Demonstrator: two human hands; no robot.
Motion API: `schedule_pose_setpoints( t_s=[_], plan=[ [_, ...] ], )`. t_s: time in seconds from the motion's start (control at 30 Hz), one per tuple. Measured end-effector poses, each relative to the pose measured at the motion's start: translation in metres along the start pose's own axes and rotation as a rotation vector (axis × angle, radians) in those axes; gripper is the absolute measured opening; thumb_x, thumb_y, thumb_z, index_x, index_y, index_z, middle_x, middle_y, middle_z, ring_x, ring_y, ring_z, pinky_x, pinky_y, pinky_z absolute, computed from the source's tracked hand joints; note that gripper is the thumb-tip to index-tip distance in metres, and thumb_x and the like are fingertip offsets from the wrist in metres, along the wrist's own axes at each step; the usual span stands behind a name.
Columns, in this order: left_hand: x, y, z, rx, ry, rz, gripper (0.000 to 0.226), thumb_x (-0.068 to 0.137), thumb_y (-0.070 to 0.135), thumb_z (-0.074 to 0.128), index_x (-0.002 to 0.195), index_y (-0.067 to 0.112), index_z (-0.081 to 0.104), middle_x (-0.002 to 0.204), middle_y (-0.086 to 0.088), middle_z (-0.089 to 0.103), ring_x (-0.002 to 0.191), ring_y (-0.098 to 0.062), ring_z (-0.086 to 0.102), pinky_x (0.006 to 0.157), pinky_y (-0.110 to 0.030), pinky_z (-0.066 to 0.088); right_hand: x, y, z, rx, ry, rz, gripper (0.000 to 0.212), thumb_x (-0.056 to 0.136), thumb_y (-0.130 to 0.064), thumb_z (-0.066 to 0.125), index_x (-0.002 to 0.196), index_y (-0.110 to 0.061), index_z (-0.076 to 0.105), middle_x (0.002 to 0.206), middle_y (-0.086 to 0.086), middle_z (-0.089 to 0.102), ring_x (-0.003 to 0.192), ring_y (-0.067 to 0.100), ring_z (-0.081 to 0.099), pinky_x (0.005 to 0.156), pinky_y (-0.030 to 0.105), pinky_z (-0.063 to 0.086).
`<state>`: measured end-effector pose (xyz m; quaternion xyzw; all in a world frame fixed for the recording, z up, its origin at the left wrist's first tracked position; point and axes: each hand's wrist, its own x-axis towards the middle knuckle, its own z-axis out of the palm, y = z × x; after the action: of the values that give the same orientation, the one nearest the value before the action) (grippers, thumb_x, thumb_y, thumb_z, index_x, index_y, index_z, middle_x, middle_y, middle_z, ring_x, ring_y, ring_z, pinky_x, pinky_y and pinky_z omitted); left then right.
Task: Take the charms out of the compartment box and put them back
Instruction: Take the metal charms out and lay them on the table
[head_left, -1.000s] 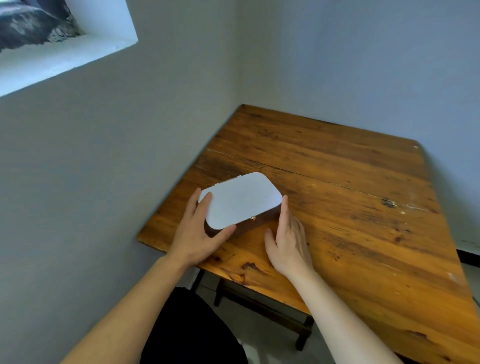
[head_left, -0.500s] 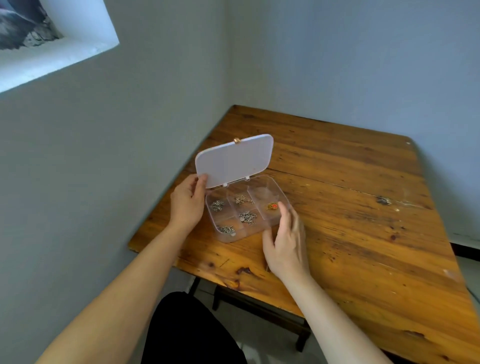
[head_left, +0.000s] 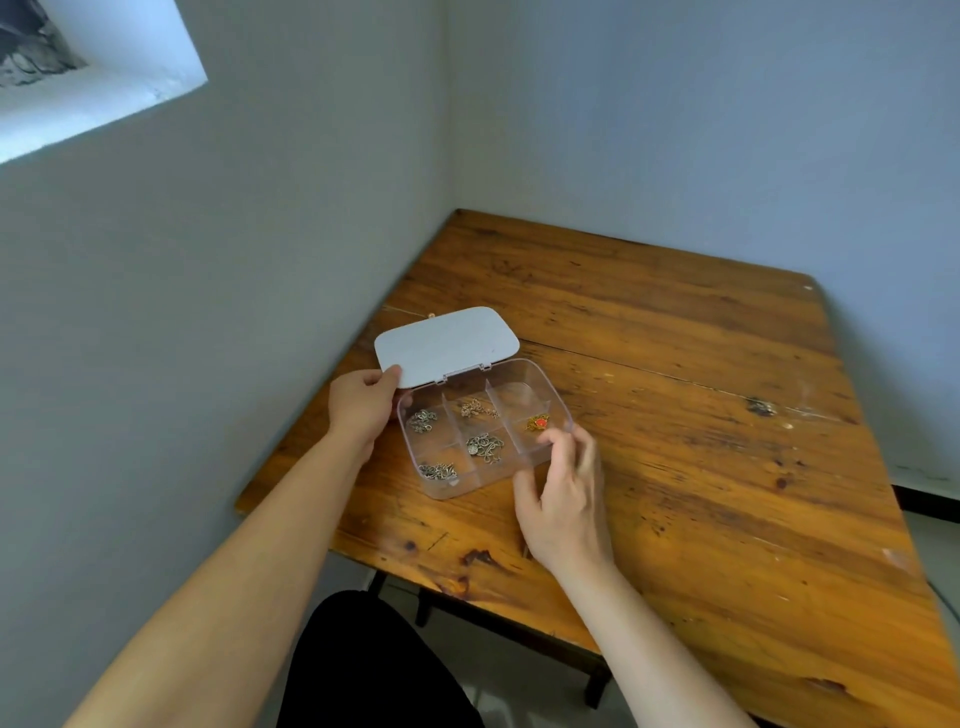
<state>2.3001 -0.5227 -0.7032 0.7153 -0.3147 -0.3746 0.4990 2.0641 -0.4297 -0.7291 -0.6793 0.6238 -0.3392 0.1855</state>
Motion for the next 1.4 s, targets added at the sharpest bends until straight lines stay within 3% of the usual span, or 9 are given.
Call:
schedule_pose_setpoints(
  t_s=[0.13,0.3,0.47,0.6,0.7,0.93,1.13,1.3,1.4],
  plan=[
    [-0.011,-0.002,-0.007,-0.044,-0.059,0.042,0.051,0.094,0.034,0.062,0.138,0.011,0.047,0.117,-0.007,0.065,0.095,-0.019,0.069,0.085,-0.042,0.058,-0.002,-0.001,-0.003,0.078,0.005,0.022,0.036,0.094,-0.017,0.055,0.129,-0.020,0.049,0.149,0.012,0.035,0.137,0.029,0.037,0.104,0.041,0.042],
    [-0.034,-0.007,-0.025,0.486,0.030,0.606,0.026,0.084,0.027,0.071,0.108,0.025,0.062,0.096,0.007,0.057,0.075,-0.001,0.056,0.069,-0.027,0.047,0.007,-0.007,-0.008,0.073,0.140,-0.102,0.034,0.092,-0.026,0.051,0.126,-0.021,0.057,0.147,0.004,0.042,0.133,0.019,0.040,0.106,0.038,0.034],
    [-0.044,0.023,-0.023,0.963,-0.236,0.766,0.025,0.084,0.028,0.071,0.108,0.024,0.069,0.103,0.007,0.058,0.085,-0.015,0.060,0.069,-0.032,0.050,0.056,-0.039,-0.012,-0.187,0.053,-0.337,0.028,0.096,-0.028,0.053,0.118,-0.020,0.068,0.120,-0.001,0.064,0.114,0.020,0.054,0.093,0.039,0.041],
    [-0.049,0.043,-0.009,1.347,-0.304,0.762,0.027,0.086,0.026,0.064,0.113,0.024,0.068,0.112,0.000,0.061,0.094,-0.025,0.064,0.071,-0.038,0.055,0.094,-0.062,-0.012,-0.318,-0.407,-0.308,0.032,0.097,-0.026,0.055,0.127,-0.020,0.065,0.123,0.003,0.065,0.111,0.025,0.061,0.085,0.041,0.054],
    [-0.054,0.041,-0.001,1.530,-0.276,0.758,0.018,0.088,0.024,0.059,0.104,0.023,0.068,0.104,-0.002,0.066,0.093,-0.025,0.064,0.062,-0.033,0.047,0.110,-0.070,-0.008,-0.483,-0.532,-0.293,0.034,0.097,-0.028,0.057,0.129,-0.018,0.064,0.124,0.008,0.065,0.110,0.030,0.062,0.085,0.043,0.055],
    [-0.053,0.025,0.007,1.532,-0.276,0.633,0.026,0.093,0.012,0.053,0.116,0.016,0.064,0.115,-0.008,0.060,0.108,-0.029,0.057,0.070,-0.036,0.042,0.119,-0.079,0.014,-0.601,-0.526,-0.183,0.023,0.094,-0.015,0.065,0.116,-0.014,0.071,0.111,0.010,0.070,0.096,0.030,0.067,0.078,0.040,0.059],
    [-0.057,0.025,0.016,1.557,-0.185,0.539,0.025,0.089,0.006,0.056,0.111,0.015,0.065,0.110,-0.009,0.067,0.104,-0.027,0.062,0.068,-0.033,0.042,0.118,-0.073,0.015,-0.430,-0.498,-0.068,0.021,0.093,-0.028,0.069,0.107,-0.013,0.075,0.105,0.009,0.072,0.094,0.028,0.067,0.084,0.042,0.057],
    [-0.059,0.027,0.015,1.575,-0.146,0.556,0.021,0.087,0.006,0.058,0.104,0.016,0.066,0.103,-0.006,0.069,0.095,-0.026,0.066,0.063,-0.032,0.042,0.114,-0.075,0.016,-0.473,-0.505,-0.084,0.020,0.095,-0.005,0.061,0.112,-0.009,0.070,0.103,0.011,0.071,0.092,0.029,0.067,0.084,0.045,0.057],
    [-0.060,0.029,0.015,1.570,-0.165,0.568,0.022,0.087,0.006,0.059,0.105,0.017,0.065,0.103,-0.006,0.069,0.096,-0.026,0.066,0.064,-0.032,0.043,0.113,-0.069,0.011,-0.326,-0.466,-0.043,0.019,0.098,-0.010,0.057,0.087,-0.011,0.072,0.088,0.007,0.069,0.079,0.024,0.065,0.071,0.038,0.054]
  ],
)
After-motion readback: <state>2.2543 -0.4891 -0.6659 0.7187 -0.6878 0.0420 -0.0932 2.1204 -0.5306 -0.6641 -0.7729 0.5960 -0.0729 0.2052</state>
